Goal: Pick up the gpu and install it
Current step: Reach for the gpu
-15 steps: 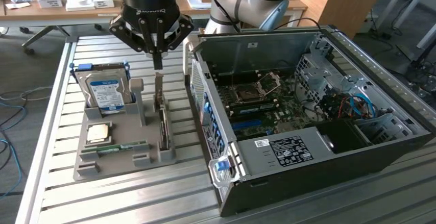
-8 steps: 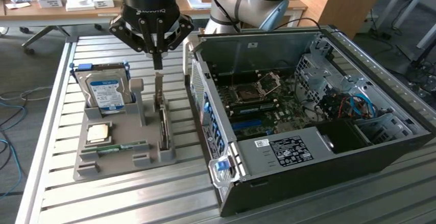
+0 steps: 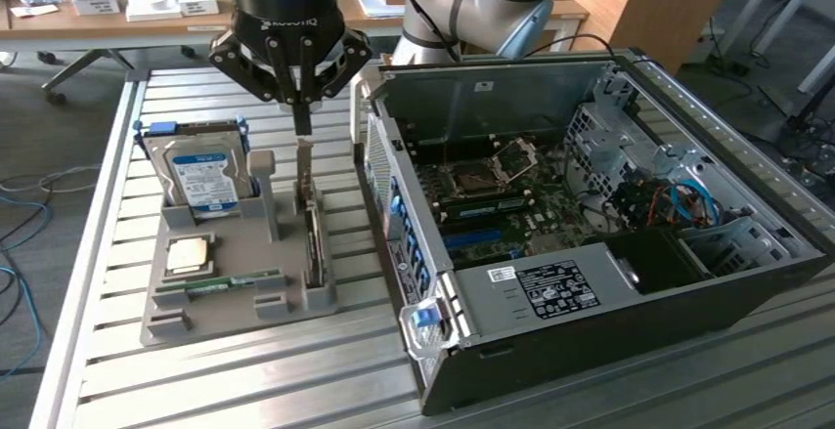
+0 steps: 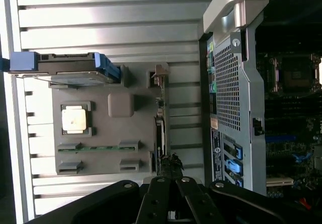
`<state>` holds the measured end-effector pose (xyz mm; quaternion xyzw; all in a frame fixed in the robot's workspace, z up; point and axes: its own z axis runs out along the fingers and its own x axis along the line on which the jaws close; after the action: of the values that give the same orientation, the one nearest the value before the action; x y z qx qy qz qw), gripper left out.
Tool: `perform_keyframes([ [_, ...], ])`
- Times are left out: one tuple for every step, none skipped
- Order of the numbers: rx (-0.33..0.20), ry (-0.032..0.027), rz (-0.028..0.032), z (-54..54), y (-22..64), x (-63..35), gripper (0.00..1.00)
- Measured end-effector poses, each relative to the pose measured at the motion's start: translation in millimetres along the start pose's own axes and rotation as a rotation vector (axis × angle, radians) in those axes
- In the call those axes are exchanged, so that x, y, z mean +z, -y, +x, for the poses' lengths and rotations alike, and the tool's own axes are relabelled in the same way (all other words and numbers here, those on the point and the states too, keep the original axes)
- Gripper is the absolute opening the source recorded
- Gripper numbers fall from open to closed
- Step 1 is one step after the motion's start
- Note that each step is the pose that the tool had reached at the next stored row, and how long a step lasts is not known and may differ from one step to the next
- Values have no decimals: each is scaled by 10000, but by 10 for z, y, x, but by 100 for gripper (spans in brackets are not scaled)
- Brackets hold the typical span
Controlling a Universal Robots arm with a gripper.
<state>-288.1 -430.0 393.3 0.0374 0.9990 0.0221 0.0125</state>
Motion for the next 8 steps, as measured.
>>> perform_keyframes([
  [0, 0, 0, 0, 5, 0, 11],
  [0, 0, 0, -1, 10, 0, 11],
  [1, 0, 0, -1, 13, 0, 11],
  [1, 1, 0, -1, 15, -1, 11],
  [1, 0, 0, -1, 17, -1, 11],
  [1, 0, -1, -2, 20, 0, 11],
  [0, 1, 0, -2, 22, -1, 11],
  [1, 1, 0, -1, 24, -1, 11],
])
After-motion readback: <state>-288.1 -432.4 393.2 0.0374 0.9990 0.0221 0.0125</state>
